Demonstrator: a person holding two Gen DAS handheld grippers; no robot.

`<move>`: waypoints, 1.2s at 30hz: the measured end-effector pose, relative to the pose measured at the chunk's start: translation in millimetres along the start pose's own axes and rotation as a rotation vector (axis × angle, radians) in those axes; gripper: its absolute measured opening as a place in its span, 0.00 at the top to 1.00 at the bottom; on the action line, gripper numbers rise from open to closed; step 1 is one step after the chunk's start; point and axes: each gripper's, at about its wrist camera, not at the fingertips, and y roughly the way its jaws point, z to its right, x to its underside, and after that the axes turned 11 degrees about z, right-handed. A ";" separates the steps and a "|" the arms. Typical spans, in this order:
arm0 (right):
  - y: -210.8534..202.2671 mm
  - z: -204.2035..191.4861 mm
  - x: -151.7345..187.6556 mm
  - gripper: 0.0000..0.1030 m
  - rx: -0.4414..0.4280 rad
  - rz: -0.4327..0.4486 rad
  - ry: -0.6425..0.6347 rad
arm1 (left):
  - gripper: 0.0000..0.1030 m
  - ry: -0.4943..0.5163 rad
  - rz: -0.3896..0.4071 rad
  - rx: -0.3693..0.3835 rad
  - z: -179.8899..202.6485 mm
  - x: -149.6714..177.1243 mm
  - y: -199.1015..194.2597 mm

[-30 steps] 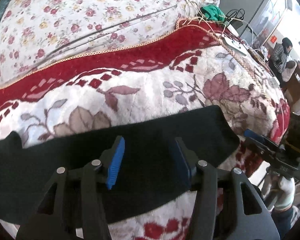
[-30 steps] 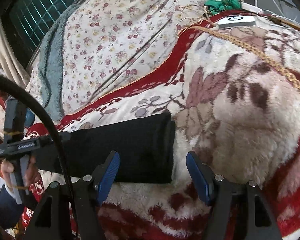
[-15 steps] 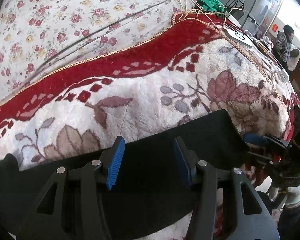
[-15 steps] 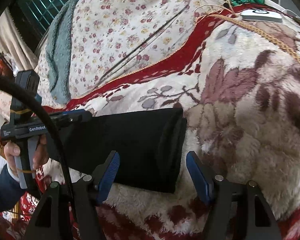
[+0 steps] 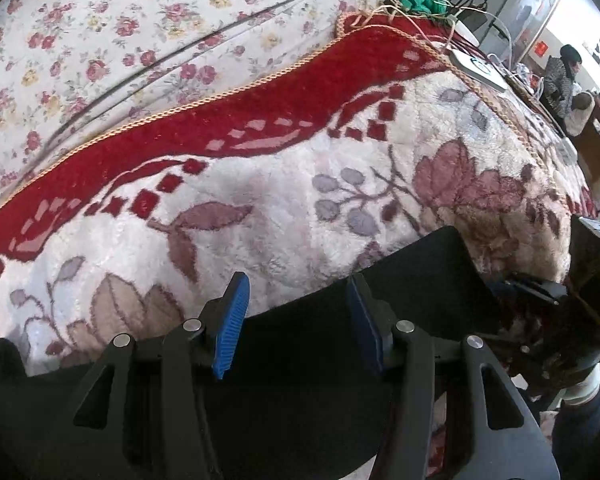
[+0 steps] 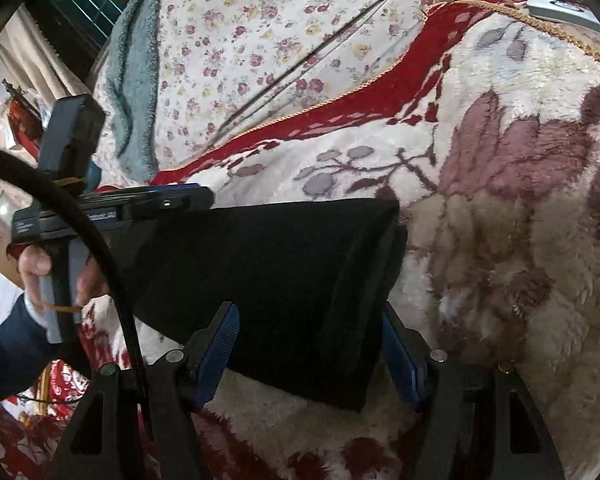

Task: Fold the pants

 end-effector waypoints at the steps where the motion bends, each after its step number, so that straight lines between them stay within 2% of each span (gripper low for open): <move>1: -0.2 -0.2 0.4 0.35 0.005 0.001 0.002 | 0.51 0.002 -0.002 0.017 1.3 -0.9 0.6; 5: 2.0 -3.1 1.2 0.35 0.003 -0.018 -0.006 | 0.51 0.053 -0.018 0.073 11.3 -4.3 10.0; 12: 1.3 -1.9 2.1 0.35 -0.036 -0.006 -0.009 | 0.51 0.137 -0.113 0.148 20.3 1.9 33.9; 14: 1.5 -2.0 1.9 0.34 -0.042 -0.005 -0.010 | 0.45 0.177 -0.123 0.179 23.7 4.8 36.6; 16: 0.9 -1.8 2.2 0.34 -0.048 -0.003 -0.015 | 0.35 0.183 -0.162 0.242 23.2 6.2 41.5; 20: 1.9 -2.7 2.7 0.33 -0.059 -0.010 -0.028 | 0.35 0.275 -0.211 0.283 24.8 3.3 46.6; 23: 2.0 -2.9 3.1 0.33 -0.062 -0.008 -0.032 | 0.29 0.307 -0.236 0.296 27.9 0.9 53.0; 25: 1.6 -3.3 3.5 0.33 -0.064 -0.004 -0.036 | 0.17 0.346 -0.239 0.316 34.4 2.7 57.0; 27: 0.2 -3.5 4.1 0.45 -0.053 0.010 -0.043 | 0.12 0.413 -0.242 0.315 46.3 7.9 59.7; 28: 0.8 -3.2 4.4 0.57 -0.052 0.012 -0.041 | 0.12 0.453 -0.236 0.306 52.4 10.8 59.8; 29: 0.9 -1.8 4.5 0.62 -0.050 0.015 -0.040 | 0.12 0.484 -0.231 0.307 58.4 13.1 60.1; 31: 0.5 -2.0 4.8 0.65 -0.050 0.017 -0.048 | 0.25 0.482 -0.219 0.319 63.1 13.5 60.1; 32: 0.7 -2.9 4.5 0.71 -0.042 0.016 -0.052 | 0.29 0.489 -0.202 0.317 65.3 14.0 57.3; 33: -0.4 -3.8 3.9 0.74 -0.039 0.017 -0.051 | 0.42 0.492 -0.188 0.322 66.3 14.7 54.1; 34: -2.0 -4.7 3.1 0.87 -0.057 0.020 -0.042 | 0.52 0.494 -0.177 0.329 67.3 15.6 50.2; 36: -7.1 -9.0 0.1 0.87 -0.082 0.033 -0.028 | 0.69 0.503 -0.151 0.330 69.2 18.1 42.0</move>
